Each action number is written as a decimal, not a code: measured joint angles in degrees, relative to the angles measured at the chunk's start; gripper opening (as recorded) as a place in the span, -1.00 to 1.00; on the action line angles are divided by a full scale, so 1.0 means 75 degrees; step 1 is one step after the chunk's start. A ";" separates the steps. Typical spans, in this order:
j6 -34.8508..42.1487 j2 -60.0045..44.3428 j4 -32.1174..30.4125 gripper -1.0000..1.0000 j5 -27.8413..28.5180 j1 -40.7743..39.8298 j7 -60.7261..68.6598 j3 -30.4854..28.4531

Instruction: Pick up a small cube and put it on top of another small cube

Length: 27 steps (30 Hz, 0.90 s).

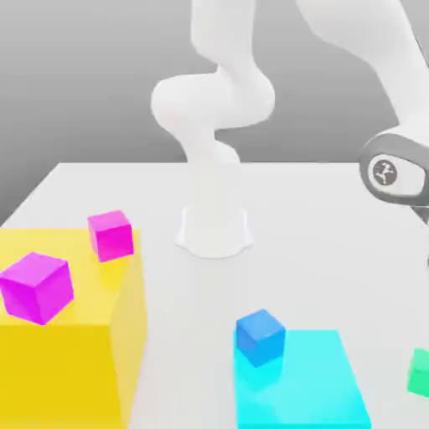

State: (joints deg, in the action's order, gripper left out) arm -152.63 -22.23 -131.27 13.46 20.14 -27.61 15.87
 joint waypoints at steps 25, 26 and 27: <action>0.1921 0.2674 -0.0732 -1.00 -0.0912 -0.1582 -0.2302 -0.1461; 0.2117 0.2949 -0.0806 -1.00 -0.0949 -0.1923 -0.2604 -0.1495; 0.2317 0.3223 -0.0878 -1.00 -0.0985 -0.2190 -0.2910 -0.1590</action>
State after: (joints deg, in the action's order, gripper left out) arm -135.25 1.94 -137.86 6.07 3.71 -49.43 3.95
